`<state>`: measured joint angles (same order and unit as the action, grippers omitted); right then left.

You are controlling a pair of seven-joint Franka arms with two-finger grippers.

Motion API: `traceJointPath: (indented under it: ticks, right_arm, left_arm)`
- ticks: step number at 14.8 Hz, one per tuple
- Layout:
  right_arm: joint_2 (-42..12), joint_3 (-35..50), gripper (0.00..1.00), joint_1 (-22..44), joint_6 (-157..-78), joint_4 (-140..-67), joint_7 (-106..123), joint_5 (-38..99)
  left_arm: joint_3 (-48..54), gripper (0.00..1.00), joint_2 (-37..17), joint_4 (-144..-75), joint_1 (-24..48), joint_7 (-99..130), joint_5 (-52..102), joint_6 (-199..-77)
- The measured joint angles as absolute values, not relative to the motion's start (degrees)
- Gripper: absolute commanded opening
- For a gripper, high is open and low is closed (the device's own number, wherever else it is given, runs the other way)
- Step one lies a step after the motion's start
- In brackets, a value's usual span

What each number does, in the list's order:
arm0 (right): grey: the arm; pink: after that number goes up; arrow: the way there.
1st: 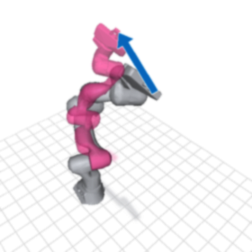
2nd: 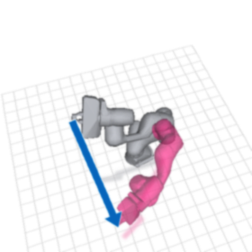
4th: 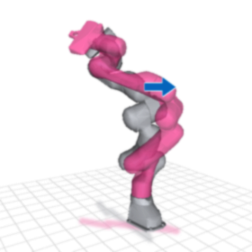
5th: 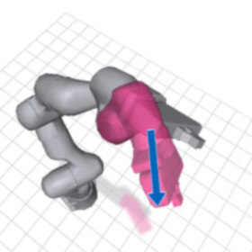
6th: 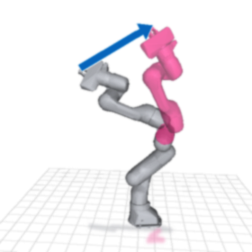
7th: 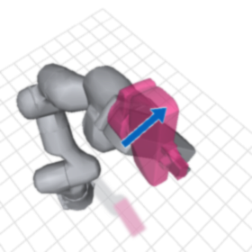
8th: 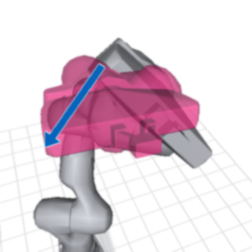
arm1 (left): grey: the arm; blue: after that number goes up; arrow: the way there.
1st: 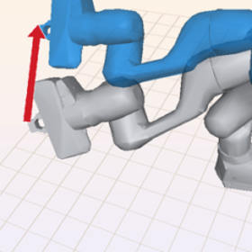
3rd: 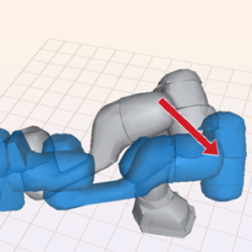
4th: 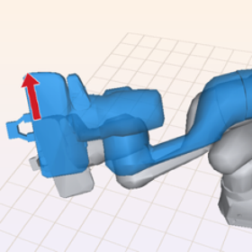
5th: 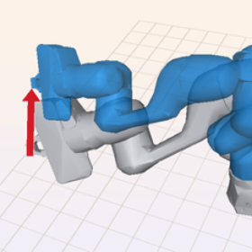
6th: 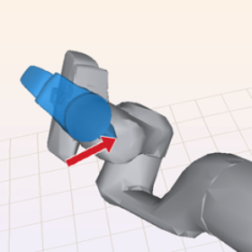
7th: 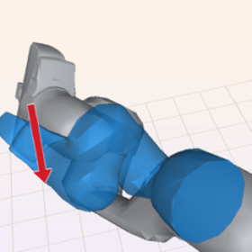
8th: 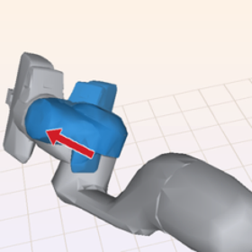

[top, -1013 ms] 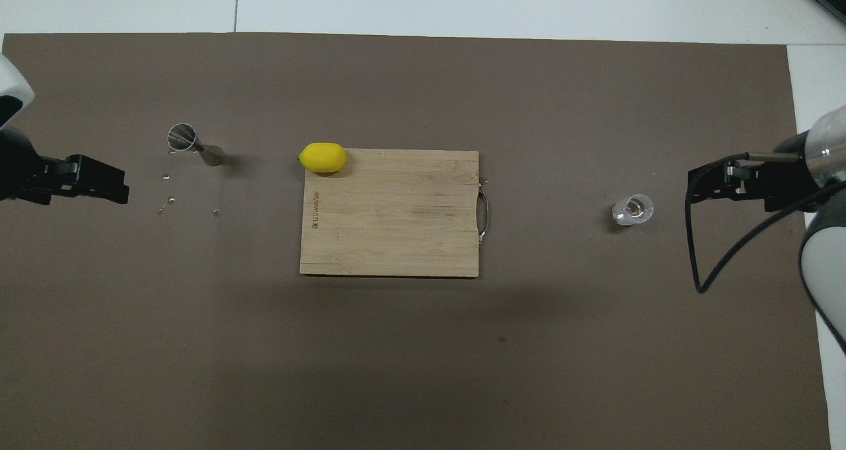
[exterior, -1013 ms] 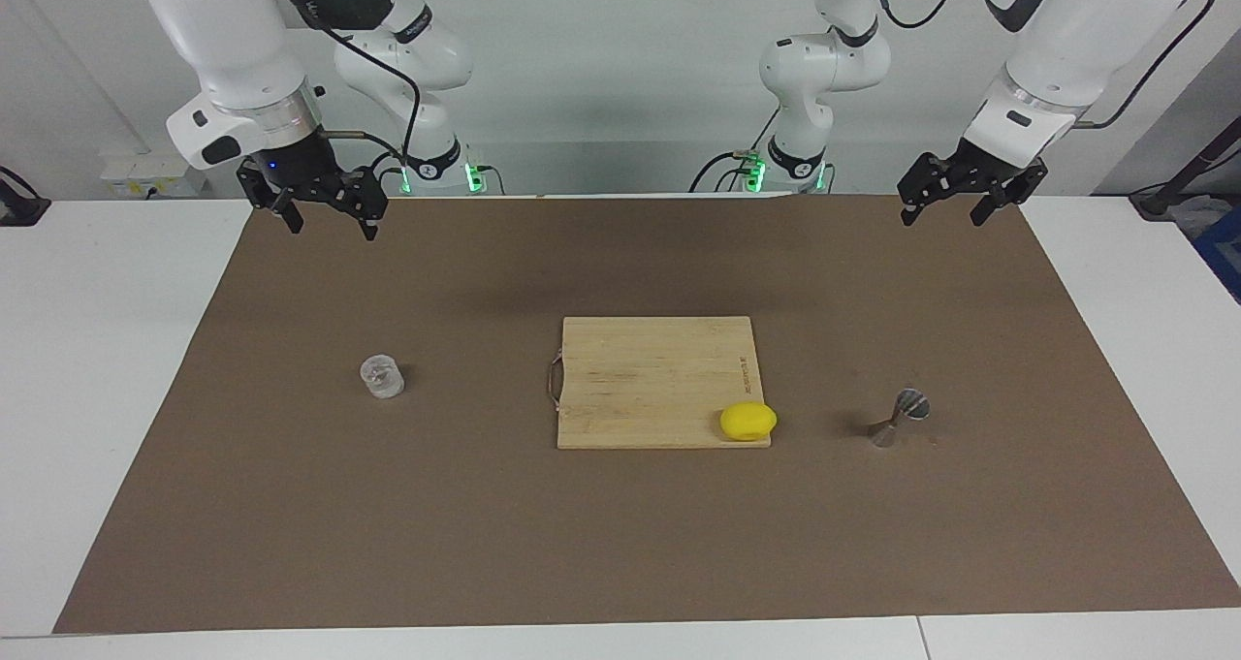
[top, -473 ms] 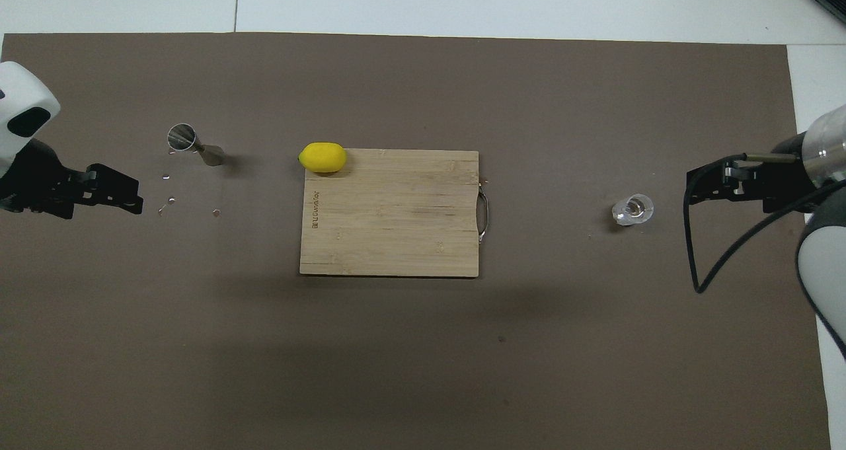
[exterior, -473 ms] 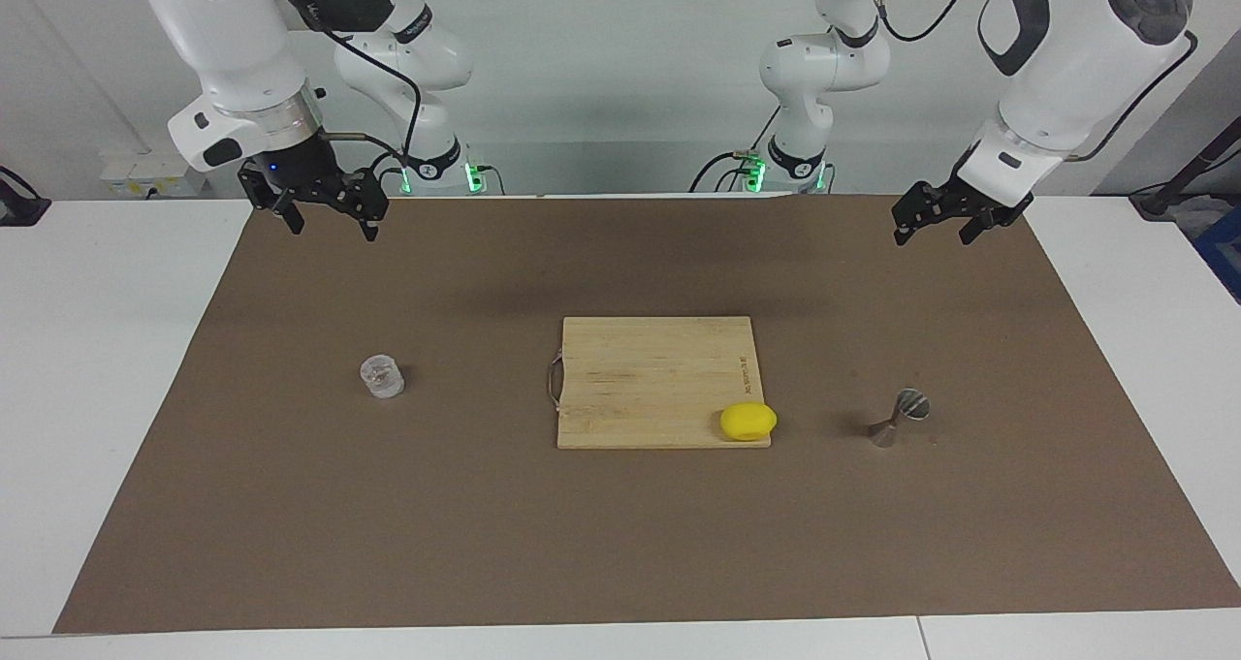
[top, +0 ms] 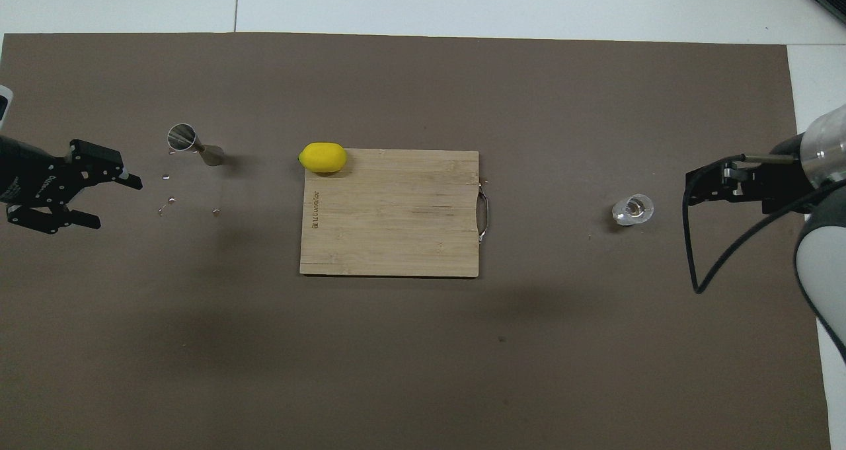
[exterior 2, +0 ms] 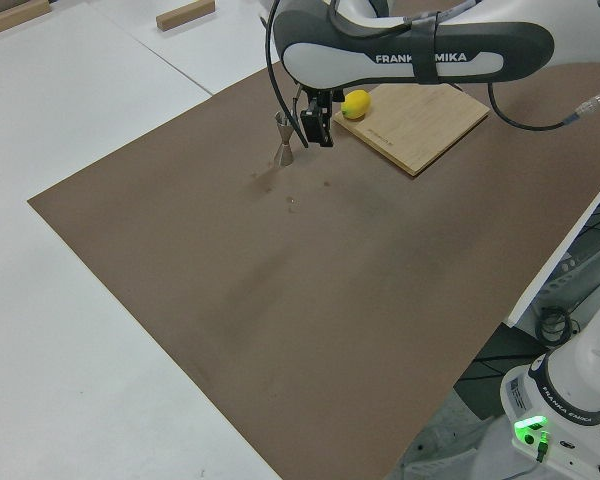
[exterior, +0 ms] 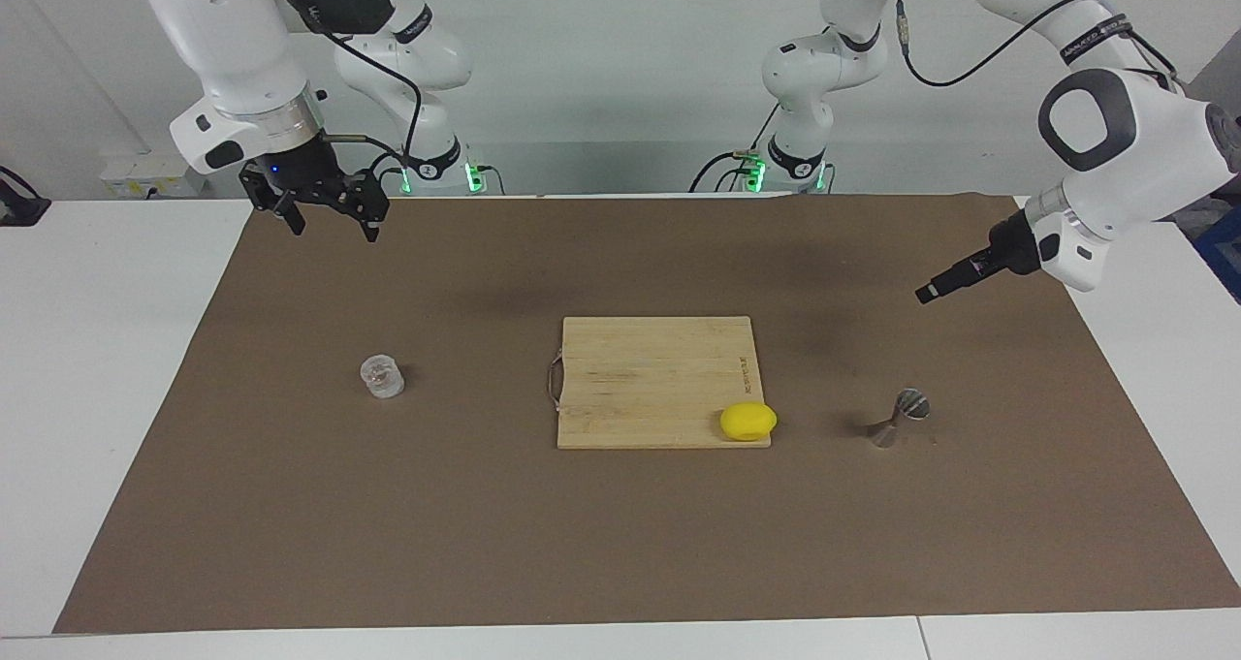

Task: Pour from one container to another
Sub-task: 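Open the left gripper and move it toward the small metal cup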

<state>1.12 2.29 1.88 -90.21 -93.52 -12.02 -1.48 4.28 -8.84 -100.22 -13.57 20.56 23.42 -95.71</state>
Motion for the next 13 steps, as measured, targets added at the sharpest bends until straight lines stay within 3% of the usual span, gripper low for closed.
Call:
traceJointPath:
  ticks: [7, 13]
  right_arm:
    - [1.1, 2.3, 1.00, 1.9, -90.2, -93.5, -12.0, -1.4]
    - [1.1, 2.3, 1.00, 1.9, -90.2, -93.5, -12.0, -1.4]
  left_arm:
    - [2.5, 1.00, -10.2, -109.3, -17.0, 49.0, 45.6, -104.9]
    - [2.5, 1.00, -15.4, -113.8, -17.6, 56.0, 65.4, -113.9]
